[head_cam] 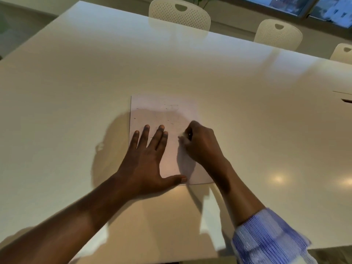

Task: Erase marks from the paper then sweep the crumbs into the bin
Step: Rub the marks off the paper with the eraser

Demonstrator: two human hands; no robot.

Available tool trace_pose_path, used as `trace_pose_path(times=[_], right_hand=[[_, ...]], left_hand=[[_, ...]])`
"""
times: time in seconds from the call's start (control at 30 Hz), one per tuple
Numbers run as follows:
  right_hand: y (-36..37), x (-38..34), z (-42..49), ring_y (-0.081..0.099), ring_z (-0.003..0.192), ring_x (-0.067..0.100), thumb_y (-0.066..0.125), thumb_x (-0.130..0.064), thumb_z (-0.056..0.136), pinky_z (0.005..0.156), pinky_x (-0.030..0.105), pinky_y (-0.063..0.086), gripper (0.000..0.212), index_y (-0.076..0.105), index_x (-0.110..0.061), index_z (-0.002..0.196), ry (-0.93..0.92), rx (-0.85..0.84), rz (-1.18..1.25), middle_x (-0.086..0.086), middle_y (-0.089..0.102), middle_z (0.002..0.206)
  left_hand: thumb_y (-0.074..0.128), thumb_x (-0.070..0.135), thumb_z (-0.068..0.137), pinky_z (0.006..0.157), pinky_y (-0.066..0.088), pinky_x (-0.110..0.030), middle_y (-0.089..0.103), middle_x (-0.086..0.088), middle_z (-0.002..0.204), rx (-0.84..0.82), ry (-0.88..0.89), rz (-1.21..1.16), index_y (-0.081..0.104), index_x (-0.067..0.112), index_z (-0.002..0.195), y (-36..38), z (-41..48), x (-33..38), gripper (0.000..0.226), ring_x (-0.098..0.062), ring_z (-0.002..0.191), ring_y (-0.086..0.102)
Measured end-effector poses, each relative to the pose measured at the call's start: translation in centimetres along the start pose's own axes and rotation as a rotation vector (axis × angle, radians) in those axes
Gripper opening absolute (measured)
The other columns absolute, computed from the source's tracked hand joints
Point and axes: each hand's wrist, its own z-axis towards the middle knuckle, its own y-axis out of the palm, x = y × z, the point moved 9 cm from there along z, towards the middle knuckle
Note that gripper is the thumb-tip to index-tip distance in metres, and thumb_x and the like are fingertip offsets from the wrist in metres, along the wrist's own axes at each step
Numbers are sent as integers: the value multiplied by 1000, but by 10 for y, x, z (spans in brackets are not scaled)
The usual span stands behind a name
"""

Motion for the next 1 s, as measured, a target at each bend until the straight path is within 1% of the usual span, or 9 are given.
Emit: trace_pose_path(times=[0.1, 0.2, 0.4, 0.53, 0.6, 0.7, 0.83, 0.9, 1.0], right_hand=[[-1, 6, -53, 61, 68, 3, 65, -32, 94, 59, 19, 51, 12, 59, -22, 90, -86, -77, -13, -10, 64, 78], [-1, 6, -75, 61, 67, 5, 67, -29, 90, 59, 22, 48, 12, 57, -23, 86, -119, -21, 25, -9, 67, 77], [5, -7, 28, 64, 81, 17, 62, -25, 97, 68, 24, 50, 17, 61, -13, 108, -5, 78, 12, 7, 70, 98], [1, -11, 54, 66, 90, 25, 62, -24, 98, 78, 34, 57, 22, 61, -9, 113, 27, 56, -4, 11, 69, 107], [2, -3, 32, 65, 86, 20, 63, -27, 97, 73, 29, 57, 19, 60, -13, 110, 20, -3, -14, 7, 69, 104], [9, 1, -19, 61, 71, 3, 64, -30, 94, 59, 13, 47, 9, 59, -24, 96, -69, -49, -65, -5, 69, 91], [12, -7, -2, 57, 68, 1, 64, -28, 95, 57, 13, 43, 10, 58, -21, 99, -89, 21, -32, -9, 62, 84], [12, -12, 35, 57, 70, 8, 63, -26, 97, 58, 14, 40, 13, 59, -16, 104, -51, 54, -2, -3, 63, 89], [9, -15, 82, 62, 85, 22, 62, -23, 97, 67, 26, 47, 16, 61, -10, 107, 23, 46, 9, 9, 68, 103]], left_hand=[[-1, 106, 61, 126, -4, -56, -30, -1, 166, -7, -2, 20, -18, 19, 160, 1, 1, -1, 132, -32, 152, -30], [-6, 104, 60, 126, -5, -56, -34, -1, 165, -9, 0, 18, -21, 19, 159, 3, 3, -2, 131, -32, 151, -33], [6, 107, 62, 126, -8, -55, -38, 3, 163, 1, -5, -23, -28, 24, 156, 5, 1, -1, 129, -27, 148, -40], [5, 107, 61, 125, -9, -55, -40, 2, 161, -11, -9, -19, -31, 24, 154, 4, 1, 0, 130, -28, 147, -42], [7, 107, 62, 126, -8, -54, -39, 0, 162, -5, -6, -32, -29, 22, 155, 4, 0, 1, 131, -28, 148, -40], [5, 107, 60, 127, -5, -53, -40, -5, 162, 1, -21, -39, -25, 16, 156, 3, 1, -1, 135, -28, 149, -37], [-1, 106, 59, 126, -6, -52, -43, -5, 160, 0, -7, -54, -28, 18, 155, 2, 0, 0, 134, -26, 147, -41], [3, 107, 60, 126, -7, -53, -44, -2, 160, -5, -7, -80, -30, 20, 155, 2, -1, 0, 133, -25, 147, -42], [4, 107, 59, 126, -9, -52, -47, 0, 157, -20, -19, -64, -35, 21, 152, 3, 0, -1, 132, -24, 145, -45]])
